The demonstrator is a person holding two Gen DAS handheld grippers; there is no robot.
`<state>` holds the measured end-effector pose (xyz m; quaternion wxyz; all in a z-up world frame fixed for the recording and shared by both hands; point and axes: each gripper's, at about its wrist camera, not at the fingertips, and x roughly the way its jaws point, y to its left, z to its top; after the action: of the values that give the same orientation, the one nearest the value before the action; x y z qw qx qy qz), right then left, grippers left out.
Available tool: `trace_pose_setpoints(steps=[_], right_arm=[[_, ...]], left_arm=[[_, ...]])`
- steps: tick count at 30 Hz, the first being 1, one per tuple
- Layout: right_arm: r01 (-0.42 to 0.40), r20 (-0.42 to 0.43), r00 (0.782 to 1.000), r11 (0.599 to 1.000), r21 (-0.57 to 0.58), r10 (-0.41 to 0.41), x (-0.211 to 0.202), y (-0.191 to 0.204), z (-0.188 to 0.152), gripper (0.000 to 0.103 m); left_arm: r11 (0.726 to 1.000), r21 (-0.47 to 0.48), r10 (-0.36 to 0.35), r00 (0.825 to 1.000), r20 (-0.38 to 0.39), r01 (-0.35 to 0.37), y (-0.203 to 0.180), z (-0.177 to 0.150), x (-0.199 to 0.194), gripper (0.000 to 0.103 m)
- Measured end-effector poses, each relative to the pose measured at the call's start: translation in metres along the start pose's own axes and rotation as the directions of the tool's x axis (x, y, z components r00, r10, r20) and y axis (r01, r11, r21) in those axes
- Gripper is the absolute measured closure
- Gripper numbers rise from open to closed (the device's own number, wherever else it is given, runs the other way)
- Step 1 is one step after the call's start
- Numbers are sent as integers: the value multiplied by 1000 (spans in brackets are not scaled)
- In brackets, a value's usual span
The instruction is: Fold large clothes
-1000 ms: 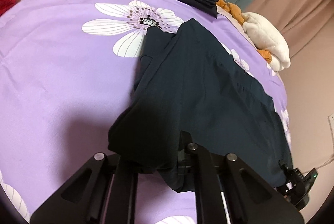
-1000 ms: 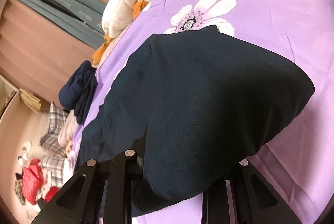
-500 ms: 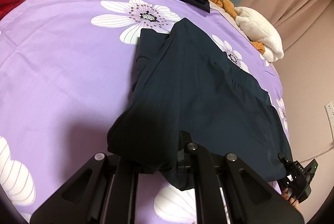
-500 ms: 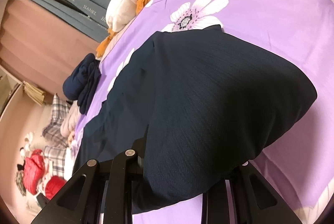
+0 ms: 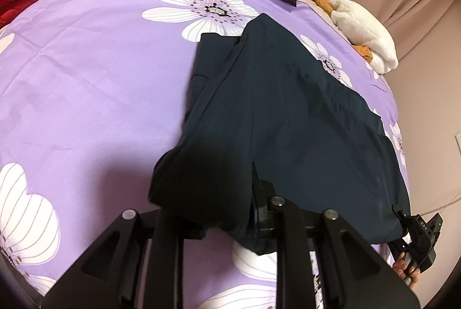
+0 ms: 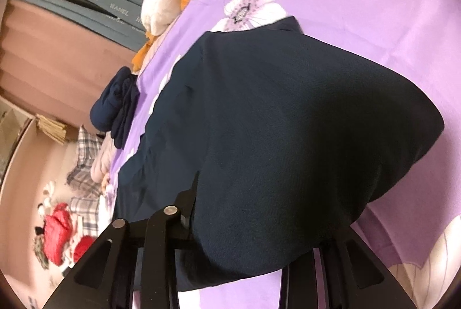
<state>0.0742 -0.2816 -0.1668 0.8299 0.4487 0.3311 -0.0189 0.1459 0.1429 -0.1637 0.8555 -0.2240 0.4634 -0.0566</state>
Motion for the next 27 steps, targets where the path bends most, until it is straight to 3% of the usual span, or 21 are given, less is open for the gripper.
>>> trace_pose_setpoints(steps=[1,10,15,20,27], right_arm=[[-4,-5,1000,1000,8,4,-1,-2,0,65],[32,10,999,999,12,-33,-27,-14,-4,51],[168,109,981,982,-84,-158,-52,-13,-3,46],[336,237,924,933,-129,-300,-67,-6,1,46],[367,321,908,880,-300,-269,-61,39,-4,44]], left_arm=[[1000,3,5,1000,-2,-5,3,-1,-1,75],[991,84,96,993,69,-102,14,-10,-28,56],[958,144,220,959,179,-247,16,-10,-48,56],[954,170,205,952,227,-246,12,-3,-59,56],[951,230,150,959,241,-207,-27,4,-49,40]])
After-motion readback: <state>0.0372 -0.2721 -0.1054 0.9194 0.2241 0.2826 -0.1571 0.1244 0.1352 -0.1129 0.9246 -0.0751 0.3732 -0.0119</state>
